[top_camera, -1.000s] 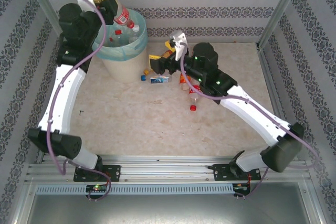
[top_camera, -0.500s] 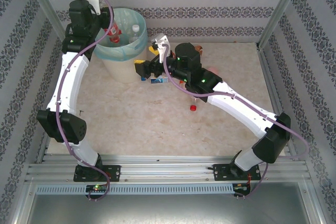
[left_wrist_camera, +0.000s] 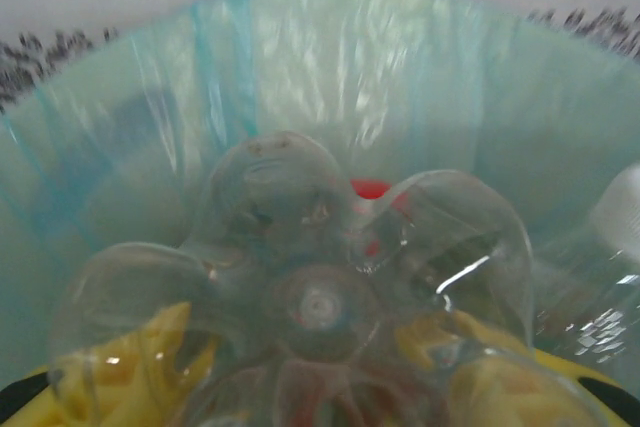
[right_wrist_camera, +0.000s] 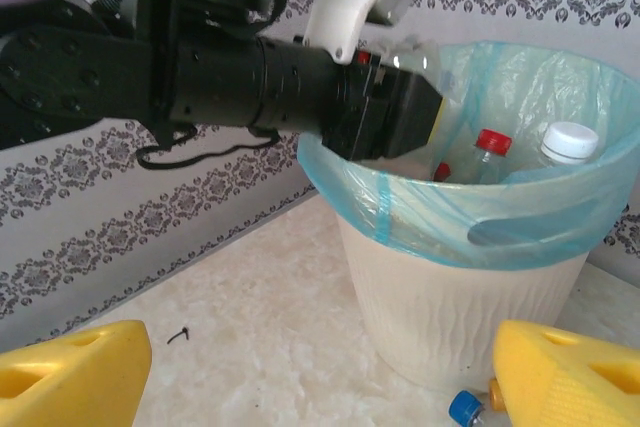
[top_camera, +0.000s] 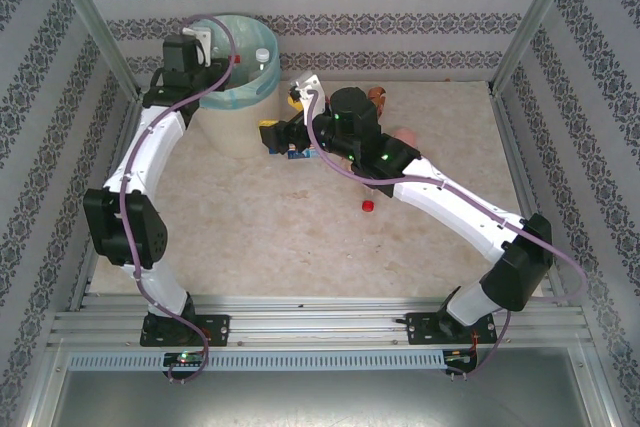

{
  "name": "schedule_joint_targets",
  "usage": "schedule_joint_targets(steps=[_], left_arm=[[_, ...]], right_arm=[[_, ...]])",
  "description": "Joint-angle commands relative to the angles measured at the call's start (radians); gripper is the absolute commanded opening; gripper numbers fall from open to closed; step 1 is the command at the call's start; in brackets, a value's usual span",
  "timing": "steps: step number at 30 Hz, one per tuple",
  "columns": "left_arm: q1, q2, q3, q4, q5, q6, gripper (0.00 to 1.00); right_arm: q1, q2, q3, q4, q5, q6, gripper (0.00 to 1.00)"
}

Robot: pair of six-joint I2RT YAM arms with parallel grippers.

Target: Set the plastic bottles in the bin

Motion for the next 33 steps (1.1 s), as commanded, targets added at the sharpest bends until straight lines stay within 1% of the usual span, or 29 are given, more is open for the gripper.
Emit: schedule_joint_targets(steps=[1, 4, 6, 7, 11, 12, 16, 18, 21, 23, 24, 26, 29, 31, 33], left_arm=[[0.008, 0.011, -0.04, 0.055, -0.001, 0.019, 0.24], [0.01, 0.024, -0.047, 0.053, 0.006, 0.014, 0.24], [0.011, 0.03, -0.043, 0.047, 0.017, 0.007, 0.28], [0.013, 0.031, -0.035, 0.039, 0.023, 0.003, 0.33], [0.018, 0.011, 0.032, 0.017, 0.054, -0.035, 0.67], [0.019, 0.002, 0.052, 0.011, 0.053, -0.042, 0.71], [0.024, -0.056, 0.13, 0.01, 0.038, -0.068, 0.75], [0.025, -0.085, 0.154, 0.016, 0.04, -0.078, 0.74], [0.027, -0.102, 0.194, 0.001, 0.078, -0.082, 0.68], [0.026, -0.089, 0.228, -0.039, 0.089, -0.082, 0.62], [0.026, -0.08, 0.239, -0.055, 0.091, -0.082, 0.58], [0.027, -0.05, 0.256, -0.092, 0.096, -0.076, 0.45], [0.027, 0.002, 0.276, -0.166, 0.099, -0.067, 0.33], [0.027, 0.023, 0.265, -0.189, 0.073, -0.064, 0.28], [0.035, 0.028, 0.244, -0.19, 0.04, -0.067, 0.27]], right_arm=[[0.002, -0.025, -0.014, 0.006, 0.019, 0.02, 0.88], [0.003, -0.02, -0.013, 0.005, 0.012, 0.024, 0.88], [0.004, -0.019, -0.011, 0.005, 0.009, 0.024, 0.88], [0.003, -0.02, -0.009, 0.002, 0.009, 0.022, 0.88], [0.004, -0.02, -0.004, 0.0, 0.012, 0.018, 0.88], [0.004, -0.02, -0.003, 0.0, 0.012, 0.017, 0.87], [0.004, -0.019, -0.001, -0.001, 0.009, 0.016, 0.87], [0.004, -0.02, -0.004, 0.001, 0.008, 0.016, 0.87], [0.004, -0.014, -0.003, 0.003, 0.008, 0.016, 0.86], [0.004, -0.007, -0.001, 0.005, 0.005, 0.015, 0.86], [0.005, -0.004, 0.001, 0.005, 0.004, 0.016, 0.86], [0.004, 0.004, 0.002, 0.005, -0.001, 0.021, 0.85], [0.005, 0.014, 0.006, 0.005, -0.015, 0.028, 0.84], [0.006, 0.016, 0.008, 0.001, -0.021, 0.03, 0.84], [0.007, 0.012, 0.005, -0.003, -0.022, 0.031, 0.83]])
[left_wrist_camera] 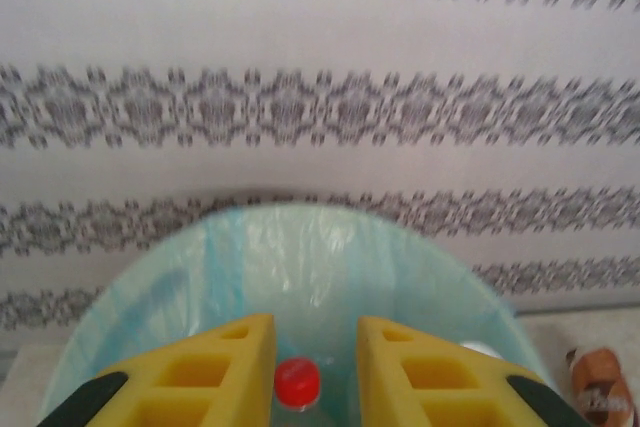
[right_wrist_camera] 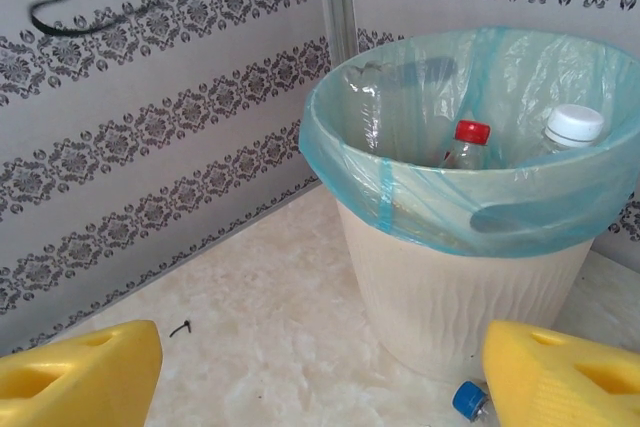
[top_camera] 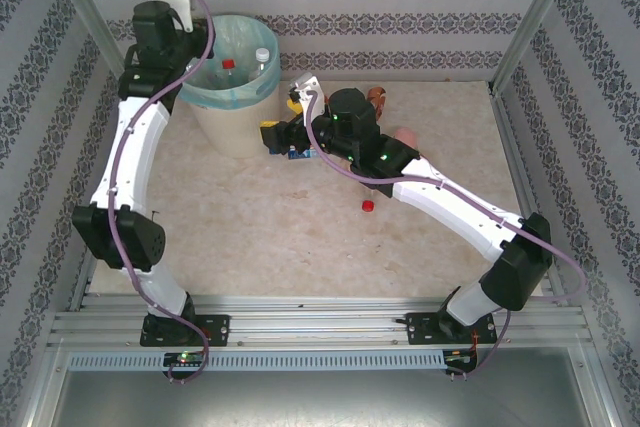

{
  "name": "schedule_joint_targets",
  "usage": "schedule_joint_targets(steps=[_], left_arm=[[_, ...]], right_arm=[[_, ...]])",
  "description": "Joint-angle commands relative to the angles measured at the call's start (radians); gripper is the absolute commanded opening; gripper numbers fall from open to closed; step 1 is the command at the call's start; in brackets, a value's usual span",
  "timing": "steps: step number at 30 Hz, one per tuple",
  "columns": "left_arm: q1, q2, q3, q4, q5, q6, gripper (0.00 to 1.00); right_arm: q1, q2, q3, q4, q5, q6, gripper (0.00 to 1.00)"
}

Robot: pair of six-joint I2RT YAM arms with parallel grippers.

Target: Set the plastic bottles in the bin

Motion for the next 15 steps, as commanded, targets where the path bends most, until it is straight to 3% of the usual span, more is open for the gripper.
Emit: schedule_joint_targets(steps=[1, 10, 15], left_arm=[[0.023, 0.036, -0.032, -0.087, -0.046, -0.003, 0.27], [0.058, 0.035, -0.01, -0.094, -0.055, -0.001, 0.25], [0.087, 0.114, 0.105, -0.184, -0.066, -0.004, 0.25]], right_arm=[[0.008, 0.004, 0.008, 0.001, -0.021, 0.015, 0.83], [0.011, -0.002, -0.014, -0.003, -0.015, 0.02, 0.81], [0.021, 0.0, -0.008, -0.006, -0.022, 0.024, 0.8]])
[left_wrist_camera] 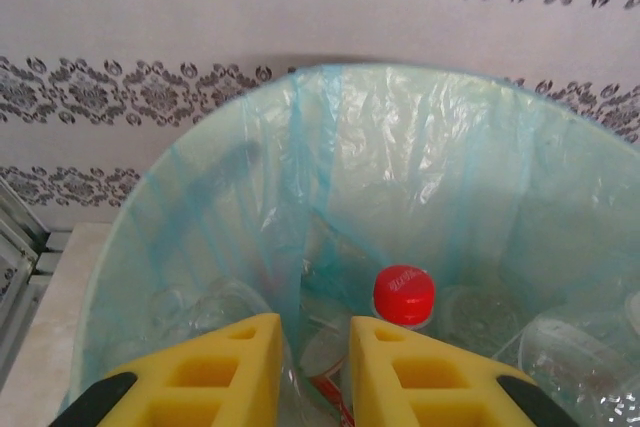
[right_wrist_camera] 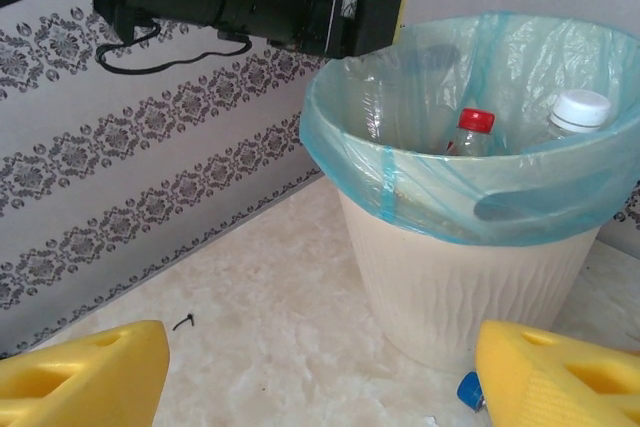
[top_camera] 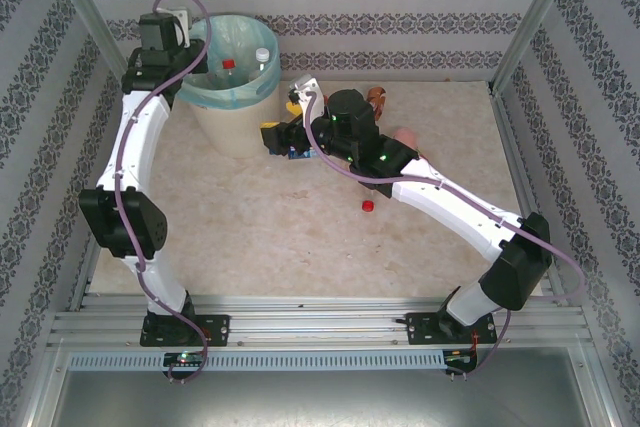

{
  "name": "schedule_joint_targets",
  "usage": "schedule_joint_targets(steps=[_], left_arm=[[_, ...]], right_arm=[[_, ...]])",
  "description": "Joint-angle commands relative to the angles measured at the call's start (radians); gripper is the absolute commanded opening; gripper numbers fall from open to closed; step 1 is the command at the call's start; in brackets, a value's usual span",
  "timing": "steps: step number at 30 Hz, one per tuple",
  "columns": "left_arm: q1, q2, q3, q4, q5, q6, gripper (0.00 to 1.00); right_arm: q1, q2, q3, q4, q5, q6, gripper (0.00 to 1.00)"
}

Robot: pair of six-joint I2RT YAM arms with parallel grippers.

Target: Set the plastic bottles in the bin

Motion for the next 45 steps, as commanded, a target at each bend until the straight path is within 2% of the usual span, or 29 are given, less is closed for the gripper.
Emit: schedule_joint_targets(steps=[1, 4, 8, 11, 25, 30, 34, 37, 39, 42, 45], left_arm=[[0.038, 0.048, 0.103, -0.079, -0.015, -0.013, 0.24], [0.061, 0.114, 0.193, -0.183, 0.027, -0.044, 0.23], [0.072, 0.222, 0.335, -0.336, 0.116, -0.06, 0.16], [0.075, 0.281, 0.402, -0.414, 0.143, -0.075, 0.11], [0.076, 0.345, 0.367, -0.457, 0.181, -0.071, 0.04], [0.075, 0.33, 0.41, -0.441, 0.212, -0.074, 0.18], [0.073, 0.267, 0.489, -0.367, 0.245, -0.129, 0.36], [0.065, 0.196, 0.522, -0.311, 0.257, -0.158, 0.44], [0.049, 0.134, 0.52, -0.285, 0.261, -0.166, 0.49], [0.011, 0.04, 0.485, -0.279, 0.261, -0.142, 0.5], [-0.06, -0.085, 0.334, -0.241, 0.259, -0.102, 0.5]], right_arm=[[0.016, -0.002, -0.005, 0.001, -0.018, 0.014, 0.8], [0.017, -0.009, -0.01, -0.008, -0.015, 0.012, 0.8], [0.019, -0.015, -0.02, -0.008, -0.005, 0.011, 0.8], [0.018, -0.014, -0.018, -0.01, -0.009, 0.012, 0.79], [0.02, -0.027, -0.039, -0.02, 0.009, 0.004, 0.79], [0.006, -0.04, -0.013, -0.058, 0.046, 0.012, 0.81], [-0.038, -0.035, 0.069, -0.199, 0.111, 0.06, 0.84], [-0.082, -0.056, 0.089, -0.303, 0.17, 0.08, 0.87], [-0.132, -0.104, 0.046, -0.343, 0.22, 0.091, 0.89], [-0.252, -0.178, -0.05, -0.376, 0.254, 0.097, 0.91], [-0.406, -0.202, -0.113, -0.437, 0.248, 0.075, 0.92]])
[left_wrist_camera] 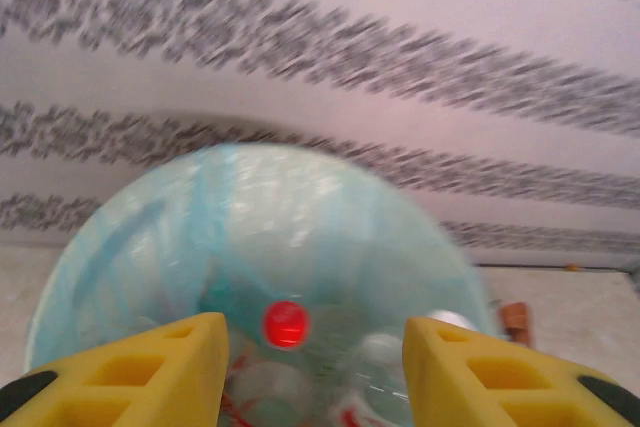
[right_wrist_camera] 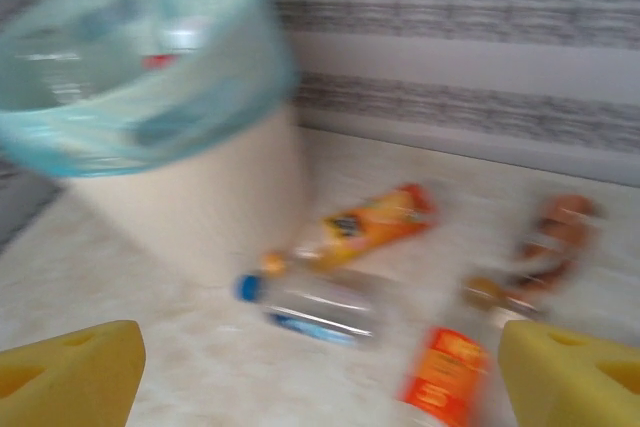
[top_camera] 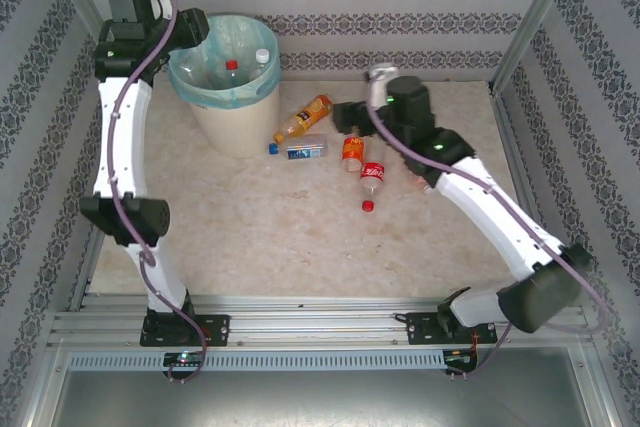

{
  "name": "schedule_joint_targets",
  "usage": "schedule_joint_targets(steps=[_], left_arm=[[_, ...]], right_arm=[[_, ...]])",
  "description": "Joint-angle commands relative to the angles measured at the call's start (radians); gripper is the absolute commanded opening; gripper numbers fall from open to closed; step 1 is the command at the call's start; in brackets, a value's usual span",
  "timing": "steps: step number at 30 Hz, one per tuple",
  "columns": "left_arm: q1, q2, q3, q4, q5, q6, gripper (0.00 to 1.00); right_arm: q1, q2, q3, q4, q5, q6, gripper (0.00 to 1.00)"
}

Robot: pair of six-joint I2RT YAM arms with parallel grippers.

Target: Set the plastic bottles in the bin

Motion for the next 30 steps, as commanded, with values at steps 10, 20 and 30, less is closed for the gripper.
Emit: schedule_joint_targets(steps=[10, 20, 30], left_arm=[[-0.535, -0.483, -0.835, 0.423, 0.022, 0.159, 0.65], [-0.799, -0.322, -1.06, 0.674, 0.151, 0.097, 0.68], [-0.803, -0.237, -1.09, 0.727, 0.141, 0.011, 0.69]], right_arm=[[-0.409, 0.123, -0.107, -0.156, -0.035, -0.148, 0.97], [-0.458, 0.403, -0.063, -0.166, -0.15, -0.205, 0.96], [-0.456, 0.555, -0.053, -0.193, -0.117, -0.206, 0.86]])
